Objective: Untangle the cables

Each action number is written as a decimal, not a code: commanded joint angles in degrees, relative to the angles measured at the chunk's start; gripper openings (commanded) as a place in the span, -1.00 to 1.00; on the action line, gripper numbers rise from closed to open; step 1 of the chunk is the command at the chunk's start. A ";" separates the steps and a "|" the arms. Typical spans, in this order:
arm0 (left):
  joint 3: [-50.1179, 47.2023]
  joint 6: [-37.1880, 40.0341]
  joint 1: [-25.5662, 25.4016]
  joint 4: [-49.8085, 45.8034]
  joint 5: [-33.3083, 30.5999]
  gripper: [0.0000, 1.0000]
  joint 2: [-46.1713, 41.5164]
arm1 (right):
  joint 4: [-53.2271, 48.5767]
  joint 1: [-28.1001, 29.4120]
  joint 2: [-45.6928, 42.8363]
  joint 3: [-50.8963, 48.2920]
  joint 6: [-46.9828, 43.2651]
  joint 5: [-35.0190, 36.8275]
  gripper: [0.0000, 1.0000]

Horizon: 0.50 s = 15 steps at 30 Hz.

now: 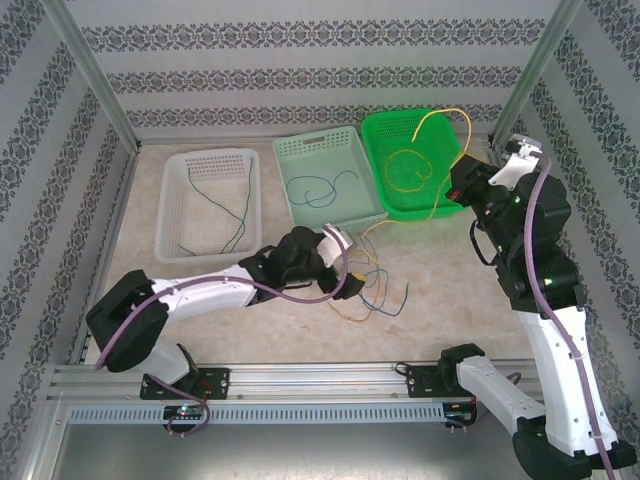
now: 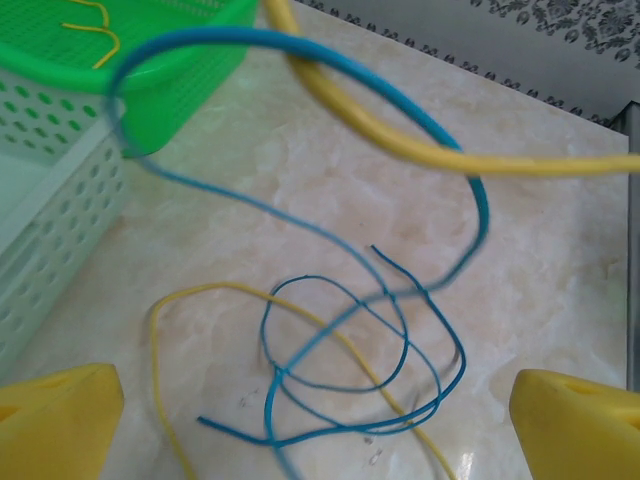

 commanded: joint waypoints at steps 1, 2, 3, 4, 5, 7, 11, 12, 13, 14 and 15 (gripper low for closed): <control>2.97 -0.97 -1.16 5.05 -0.20 0.99 2.51 | 2.18 -0.46 -0.04 0.51 1.76 -1.61 -1.00; 3.45 -1.12 -1.16 5.56 -1.00 0.99 3.15 | 2.26 -0.47 -0.10 0.43 2.06 -1.72 -1.00; 3.83 -1.39 -1.11 6.01 -1.71 0.99 3.76 | 2.35 -0.46 -0.19 0.34 2.24 -1.94 -1.00; 4.20 -1.39 -1.16 6.23 -2.22 0.99 4.08 | 2.35 -0.46 -0.30 0.30 2.50 -2.08 -1.00; 4.69 -1.69 -1.16 6.60 -2.78 0.99 4.43 | 2.41 -0.46 -0.38 0.18 2.75 -2.26 -1.00; 5.70 -1.81 -1.16 6.97 -3.18 0.99 5.05 | 2.44 -0.46 -0.47 0.00 3.18 -2.54 -1.00; 8.46 -1.67 -1.11 6.89 -1.67 0.55 7.54 | 3.14 -0.50 -0.65 -0.27 4.19 -3.12 -1.00; 9.15 -1.78 -1.16 6.51 -1.30 0.30 8.17 | 3.15 -0.46 -0.70 -0.12 4.28 -3.18 -1.00; 9.75 -2.06 -1.16 6.15 -0.88 0.10 8.56 | 3.11 -0.46 -0.53 0.14 4.28 -3.24 -1.00; 10.11 -2.09 -1.16 5.79 -0.12 -0.07 8.94 | 2.98 -0.46 -0.52 0.38 4.16 -3.11 -1.00; 10.42 -2.21 -1.18 5.45 0.37 -0.22 9.14 | 2.81 -0.54 -0.53 0.64 4.01 -3.00 -1.00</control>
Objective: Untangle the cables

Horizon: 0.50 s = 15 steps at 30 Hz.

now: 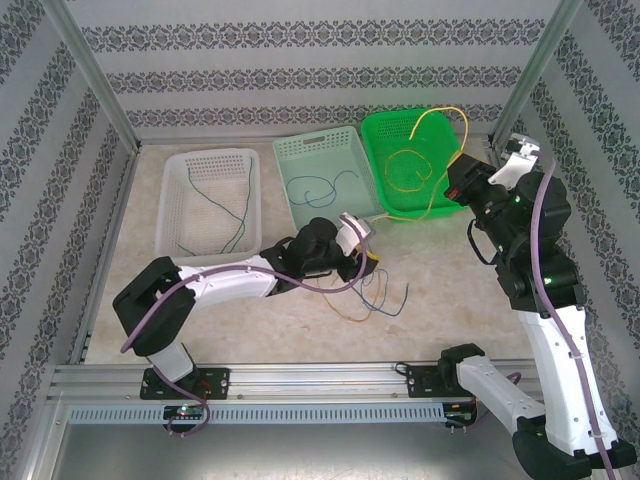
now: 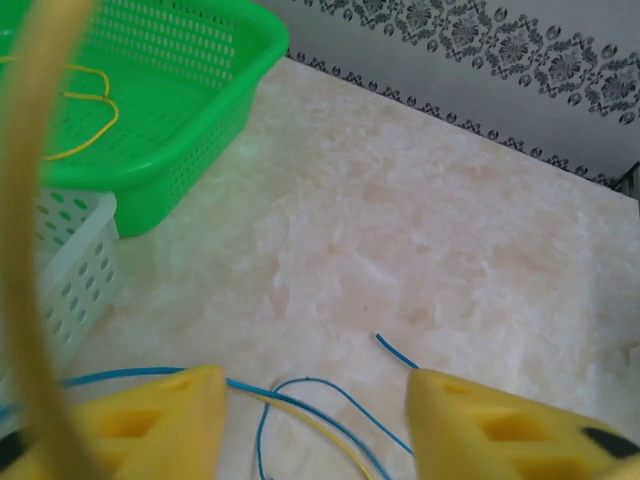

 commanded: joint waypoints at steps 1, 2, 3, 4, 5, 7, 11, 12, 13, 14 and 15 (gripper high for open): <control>1.97 -0.61 -0.55 1.13 1.73 -0.36 1.15 | 2.15 -0.56 -0.50 0.77 0.59 -0.75 -1.00; 1.90 -0.61 -0.55 0.78 1.44 -0.49 1.06 | 1.98 -0.54 -0.45 0.99 0.33 -0.59 -1.00; 1.63 -0.53 -0.55 0.28 0.78 -0.63 0.78 | 1.74 -0.63 -0.34 1.21 -0.14 -0.30 -1.00; 1.29 -0.32 -0.47 -0.24 0.35 -0.70 0.45 | 1.43 -0.72 -0.15 1.53 -0.63 -0.05 -1.00; 0.67 0.16 -0.46 -0.84 -0.07 -0.75 -0.09 | 0.91 -0.88 0.08 2.03 -1.45 0.45 -1.00; -0.64 1.08 -0.46 -2.48 -1.57 -0.77 -1.42 | -0.35 -1.23 0.67 3.40 -3.33 1.79 -1.00; -4.28 2.76 -0.24 -5.11 -4.48 -0.80 -4.43 | -1.92 -2.37 2.13 7.00 -7.79 5.06 -1.00; -5.29 2.91 -0.15 -5.22 -4.78 -0.80 -5.17 | -2.25 -2.61 2.69 8.25 -9.02 5.86 -1.00; -6.15 2.91 -0.11 -5.17 -5.03 -0.80 -5.83 | -2.56 -2.80 3.34 9.38 -10.02 6.60 -1.00; -6.96 2.91 0.02 -5.16 -5.12 -0.79 -6.35 | -2.76 -3.06 4.13 10.50 -10.85 7.42 -1.00; -7.67 2.91 0.15 -5.24 -5.37 -0.80 -6.82 | -2.74 -3.24 4.80 11.45 -11.72 7.84 -1.00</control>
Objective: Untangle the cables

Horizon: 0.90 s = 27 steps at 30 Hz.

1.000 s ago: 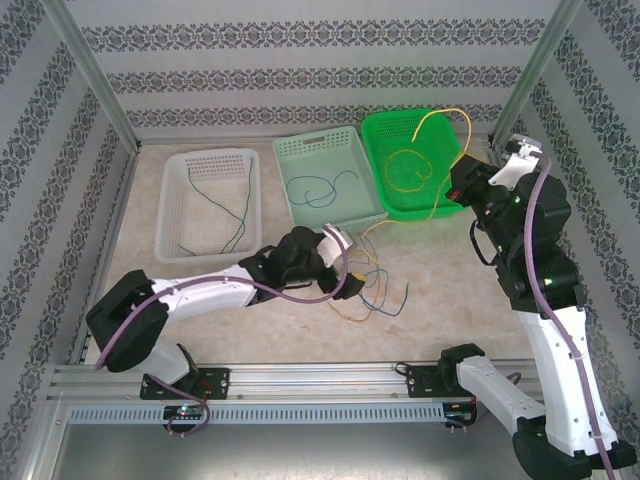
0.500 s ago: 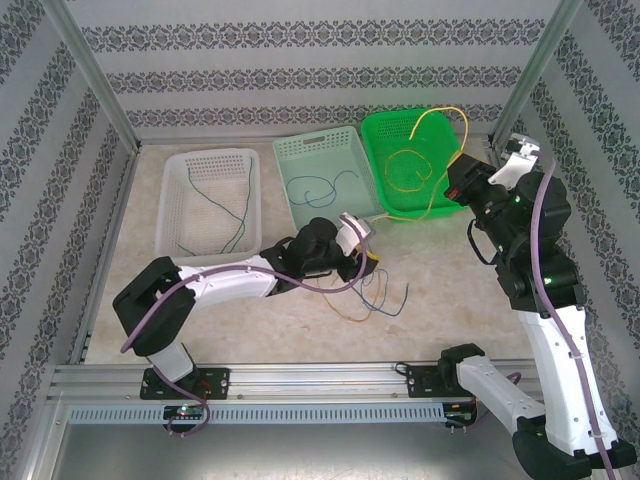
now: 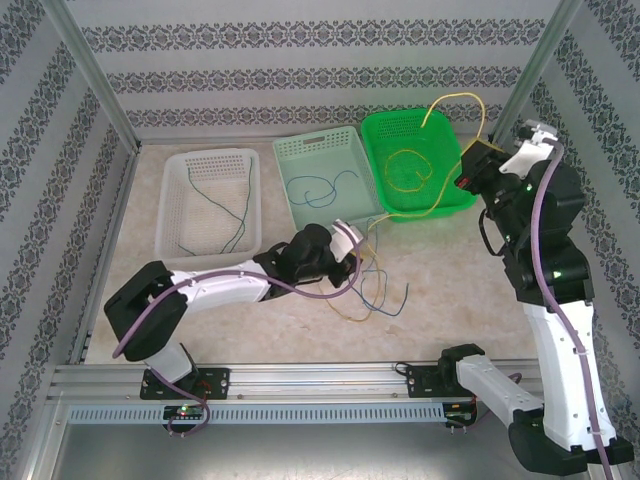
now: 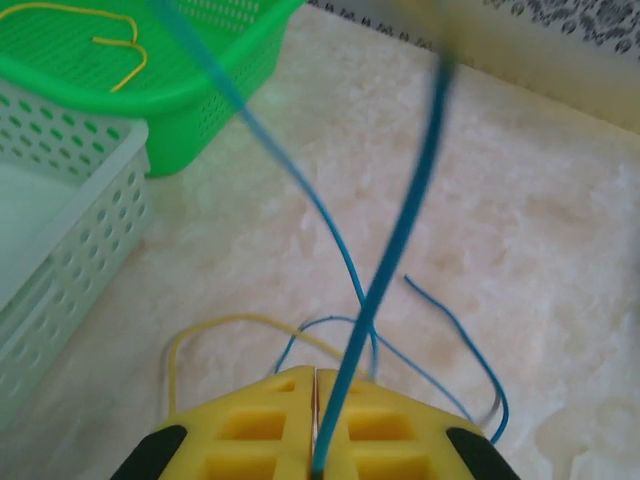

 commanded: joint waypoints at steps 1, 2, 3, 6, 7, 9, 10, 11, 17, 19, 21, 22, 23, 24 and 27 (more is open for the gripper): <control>-2.37 1.49 0.18 -2.40 -2.36 -0.85 -2.68 | 0.08 -0.81 1.73 4.20 -5.17 3.95 -1.00; -2.77 1.21 0.22 -2.83 -3.44 -0.93 -3.03 | 0.27 -0.93 2.35 4.97 -5.68 4.16 -1.00; -3.10 0.99 0.31 -3.51 -4.67 -0.95 -3.35 | 0.48 -1.02 2.90 5.54 -6.33 4.67 -1.00; -4.78 -0.23 0.81 -5.29 -8.98 -1.00 -4.21 | 1.84 -1.02 4.36 7.26 -9.98 8.89 -1.00; -5.27 -0.73 1.13 -5.99 -10.12 -1.00 -4.48 | 2.52 -1.02 4.84 7.55 -11.19 10.45 -1.00; -6.04 -2.03 2.31 -8.71 -11.86 -1.00 -4.69 | 3.83 -1.02 5.98 8.54 -13.97 13.12 -1.00; -6.33 -2.75 2.99 -10.07 -12.37 -1.00 -4.79 | 4.35 -1.02 6.39 8.94 -14.83 14.11 -1.00; -6.76 -3.47 3.68 -11.48 -12.86 -1.00 -4.95 | 4.84 -1.02 6.94 9.43 -15.58 14.93 -1.00; -12.28 -9.81 8.87 -16.48 -18.46 -1.00 -9.39 | 5.80 -1.09 9.17 11.86 -17.25 16.42 -1.00; -15.94 -13.62 12.09 -16.17 -18.90 -1.00 -12.86 | 6.26 -1.11 9.34 12.03 -18.00 17.34 -1.00; -19.41 -16.42 14.95 -15.72 -19.02 -1.00 -16.59 | 6.46 -1.19 9.54 12.29 -18.66 18.24 -1.00; -20.82 -17.14 15.98 -15.83 -19.28 -1.00 -18.96 | 6.52 -1.28 9.56 12.52 -18.85 18.62 -1.00; -21.68 -17.39 16.68 -16.26 -19.98 -1.00 -20.79 | 6.49 -1.33 9.58 12.68 -19.02 18.94 -1.00; -22.62 -17.15 17.20 -16.93 -20.81 -1.00 -22.93 | 6.54 -1.41 9.53 12.92 -19.18 19.23 -1.00; -23.97 -16.62 18.42 -20.05 -24.08 -1.00 -28.38 | 6.41 -1.80 9.80 13.73 -19.61 20.21 -1.00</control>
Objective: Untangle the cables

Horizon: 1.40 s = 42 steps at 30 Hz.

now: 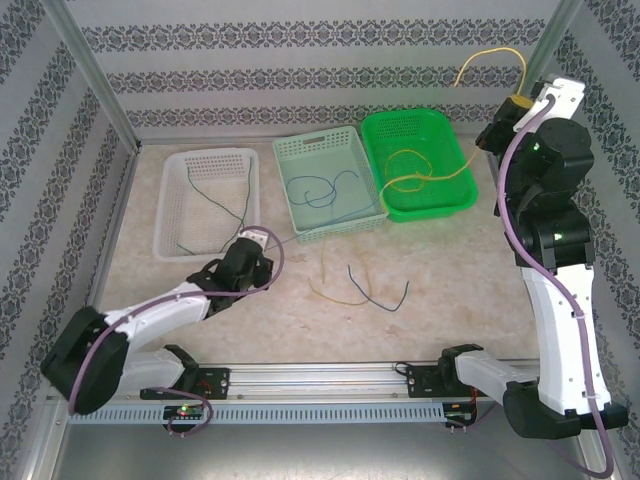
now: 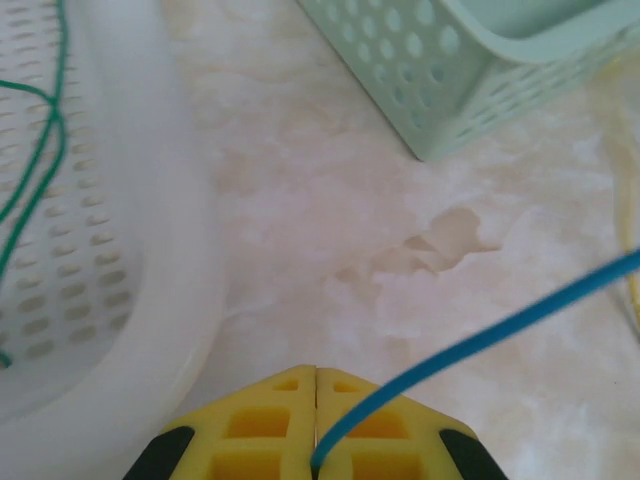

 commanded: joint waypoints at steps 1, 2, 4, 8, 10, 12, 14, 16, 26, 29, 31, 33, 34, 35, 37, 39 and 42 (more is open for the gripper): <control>-1.19 -2.07 1.75 -4.61 -4.60 -1.00 -6.03 | 2.35 -0.81 0.20 2.42 -1.68 3.17 -1.00; -1.67 -1.71 2.13 -5.20 -4.61 -1.00 -7.60 | 2.32 -0.91 0.23 2.52 -1.58 3.04 -1.00; -2.39 -1.43 2.74 -6.90 -5.50 -1.00 -11.00 | 1.99 -1.00 0.54 2.93 -1.61 2.91 -1.00; -3.30 -1.55 3.32 -10.15 -6.82 -1.00 -16.78 | 1.65 -1.10 1.36 3.11 -1.68 2.99 -1.00; -3.96 -1.56 3.33 -10.41 -5.85 -1.00 -19.46 | 1.73 -1.14 2.00 3.14 -1.66 2.90 -1.00; -4.29 -1.46 3.27 -10.84 -5.70 -1.00 -21.10 | 2.06 -1.18 3.19 3.22 -2.20 3.11 -1.00; -4.26 -1.35 3.40 -11.50 -6.31 -1.00 -22.12 | 1.94 -1.34 4.85 3.73 -2.78 3.21 -1.00; -3.81 -1.16 3.42 -12.82 -7.25 -1.00 -22.83 | 1.66 -1.99 6.90 4.88 -2.89 3.13 -1.00; -3.18 -0.87 3.38 -11.10 -3.37 -1.00 -24.78 | 4.55 -4.60 16.73 7.68 4.04 1.59 -1.00; -3.28 -1.08 3.40 -10.98 -2.61 -1.00 -24.24 | 8.84 -5.11 17.72 3.57 8.48 2.77 -1.00; -3.48 -1.24 3.39 -11.03 -2.40 -1.00 -23.99 | 12.31 -5.94 18.19 0.26 12.54 3.16 -1.00; -3.66 -1.47 3.39 -11.00 -2.22 -1.00 -23.95 | 14.71 -6.60 19.47 -1.82 15.50 3.38 -1.00; -3.78 -1.61 3.43 -10.95 -2.24 -1.00 -24.06 | 15.48 -6.80 20.50 -2.17 16.27 3.19 -1.00; -3.95 -1.83 3.38 -10.79 -2.14 -1.00 -24.03 | 15.77 -6.88 21.71 -2.13 16.39 2.63 -1.00; -4.31 -2.20 3.41 -10.40 -1.94 -1.00 -24.10 | 15.62 -6.89 24.69 -1.44 16.34 2.00 -1.00; -4.77 -2.53 3.38 -9.96 -1.90 -1.00 -24.04 | 15.76 -6.89 26.84 -1.86 17.06 2.53 -1.00; -5.31 -2.95 3.40 -9.43 -1.74 -1.00 -23.81 | 18.45 -6.88 30.15 -3.35 17.18 2.56 -1.00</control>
